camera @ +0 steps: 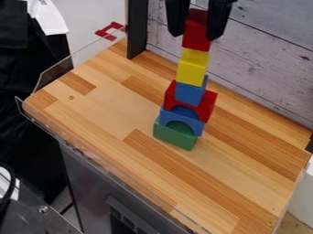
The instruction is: Put the red cube on top of the yellow cube
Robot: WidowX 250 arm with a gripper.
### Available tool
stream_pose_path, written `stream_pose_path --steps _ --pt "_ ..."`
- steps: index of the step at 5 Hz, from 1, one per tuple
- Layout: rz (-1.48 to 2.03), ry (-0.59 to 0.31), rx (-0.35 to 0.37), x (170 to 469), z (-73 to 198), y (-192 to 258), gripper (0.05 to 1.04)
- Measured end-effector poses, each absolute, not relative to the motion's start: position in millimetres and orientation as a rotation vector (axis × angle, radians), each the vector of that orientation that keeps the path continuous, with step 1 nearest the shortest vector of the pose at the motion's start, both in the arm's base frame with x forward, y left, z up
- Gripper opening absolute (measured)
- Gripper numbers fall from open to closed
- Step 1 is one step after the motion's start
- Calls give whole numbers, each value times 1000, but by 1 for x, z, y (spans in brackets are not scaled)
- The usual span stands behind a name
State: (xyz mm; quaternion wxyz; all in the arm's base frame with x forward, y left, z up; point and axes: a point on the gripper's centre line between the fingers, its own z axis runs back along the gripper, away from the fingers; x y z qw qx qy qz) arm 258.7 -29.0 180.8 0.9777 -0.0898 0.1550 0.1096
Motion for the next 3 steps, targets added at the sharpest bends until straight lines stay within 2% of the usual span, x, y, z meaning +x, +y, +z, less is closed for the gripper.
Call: stream_pose_path --steps 1,2,3 --pt "219 326 -193 258 174 -31 541" --pt "219 343 -200 256 169 -32 591" --pt "250 360 -211 256 166 -29 891"
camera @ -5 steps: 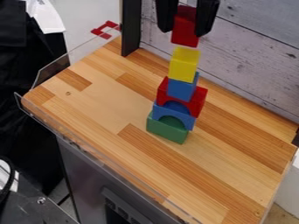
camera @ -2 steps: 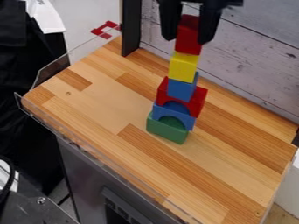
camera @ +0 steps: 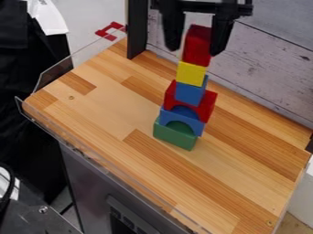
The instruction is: Put the red cube on top of the yellow cube
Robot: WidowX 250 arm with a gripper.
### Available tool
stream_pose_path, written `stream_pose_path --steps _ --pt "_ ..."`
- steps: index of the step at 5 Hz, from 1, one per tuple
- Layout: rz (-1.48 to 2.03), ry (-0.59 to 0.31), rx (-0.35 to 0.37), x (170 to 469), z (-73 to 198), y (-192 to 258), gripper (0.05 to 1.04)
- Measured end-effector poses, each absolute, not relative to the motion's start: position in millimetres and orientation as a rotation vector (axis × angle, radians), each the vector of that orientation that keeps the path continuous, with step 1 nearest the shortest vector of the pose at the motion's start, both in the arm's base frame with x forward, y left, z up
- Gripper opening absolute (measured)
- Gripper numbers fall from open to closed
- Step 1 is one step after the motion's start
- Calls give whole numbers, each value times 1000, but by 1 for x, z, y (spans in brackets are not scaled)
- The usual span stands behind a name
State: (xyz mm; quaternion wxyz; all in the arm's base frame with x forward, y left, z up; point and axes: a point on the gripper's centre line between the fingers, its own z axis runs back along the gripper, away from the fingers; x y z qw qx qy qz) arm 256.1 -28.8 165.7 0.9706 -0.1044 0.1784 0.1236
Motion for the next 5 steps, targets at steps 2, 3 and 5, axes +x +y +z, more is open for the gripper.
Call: stream_pose_path --steps 2,3,5 --pt "282 341 -201 262 173 -25 1003" --pt "280 227 -178 280 209 -22 1000" --pt "297 93 -120 269 241 -16 1000"
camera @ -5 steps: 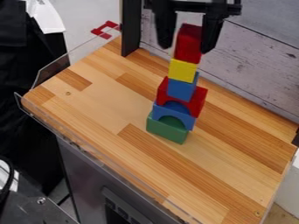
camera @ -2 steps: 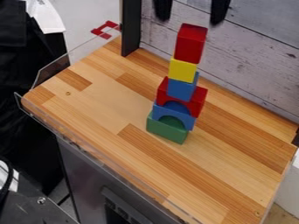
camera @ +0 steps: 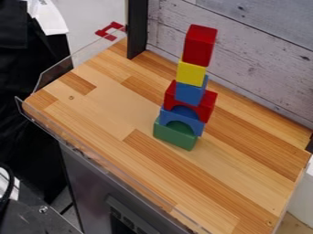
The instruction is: Put the red cube on top of the yellow cube
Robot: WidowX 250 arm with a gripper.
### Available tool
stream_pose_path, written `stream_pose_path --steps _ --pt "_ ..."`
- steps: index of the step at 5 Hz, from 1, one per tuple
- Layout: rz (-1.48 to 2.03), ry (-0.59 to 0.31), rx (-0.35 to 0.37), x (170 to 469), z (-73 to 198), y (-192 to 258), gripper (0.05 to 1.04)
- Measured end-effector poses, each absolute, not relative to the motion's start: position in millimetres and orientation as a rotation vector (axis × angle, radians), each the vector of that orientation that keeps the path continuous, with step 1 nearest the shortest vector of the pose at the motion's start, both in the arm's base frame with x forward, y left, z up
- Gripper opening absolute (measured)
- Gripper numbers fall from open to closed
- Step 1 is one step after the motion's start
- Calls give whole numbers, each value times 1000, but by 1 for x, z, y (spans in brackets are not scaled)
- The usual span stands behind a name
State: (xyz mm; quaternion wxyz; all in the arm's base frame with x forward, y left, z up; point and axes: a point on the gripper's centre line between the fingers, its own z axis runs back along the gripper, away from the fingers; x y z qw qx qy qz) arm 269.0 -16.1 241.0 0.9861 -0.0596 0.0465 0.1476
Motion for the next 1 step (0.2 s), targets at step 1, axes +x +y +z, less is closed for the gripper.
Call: stream_pose_path --steps 1 --pt "319 127 -90 257 224 -3 1000"
